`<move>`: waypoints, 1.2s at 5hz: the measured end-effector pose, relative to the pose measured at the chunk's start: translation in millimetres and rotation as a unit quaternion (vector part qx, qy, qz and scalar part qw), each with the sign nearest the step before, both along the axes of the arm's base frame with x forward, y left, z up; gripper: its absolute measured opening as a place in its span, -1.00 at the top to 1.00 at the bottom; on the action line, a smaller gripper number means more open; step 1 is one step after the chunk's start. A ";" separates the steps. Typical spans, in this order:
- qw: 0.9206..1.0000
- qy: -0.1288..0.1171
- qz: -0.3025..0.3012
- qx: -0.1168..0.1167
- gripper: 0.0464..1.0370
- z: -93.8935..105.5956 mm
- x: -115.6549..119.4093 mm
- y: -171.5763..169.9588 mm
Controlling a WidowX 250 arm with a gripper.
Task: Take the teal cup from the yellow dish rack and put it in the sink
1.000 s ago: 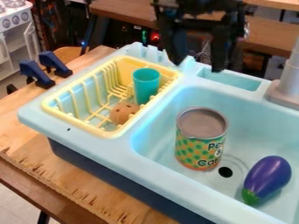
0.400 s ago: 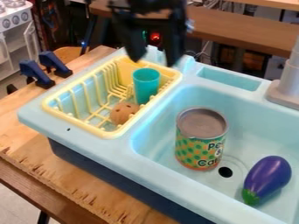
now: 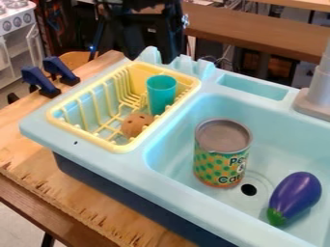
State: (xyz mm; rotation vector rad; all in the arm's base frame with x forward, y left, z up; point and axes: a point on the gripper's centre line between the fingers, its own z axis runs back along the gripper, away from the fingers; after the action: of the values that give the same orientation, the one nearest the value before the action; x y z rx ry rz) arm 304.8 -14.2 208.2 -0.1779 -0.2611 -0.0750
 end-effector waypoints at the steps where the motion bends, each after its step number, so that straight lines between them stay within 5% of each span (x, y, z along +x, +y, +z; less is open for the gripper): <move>1: 1.000 -0.004 -0.003 0.011 -0.93 -8.8 20.9 0.7; 4: 0.999 0.013 0.044 0.027 -0.93 -11.1 31.8 30.4; 6: 0.997 0.011 0.073 -0.005 -0.93 -22.1 22.1 52.4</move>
State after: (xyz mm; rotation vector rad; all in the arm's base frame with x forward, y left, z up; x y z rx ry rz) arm 326.9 38.2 186.1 -0.1684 -0.2512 0.0733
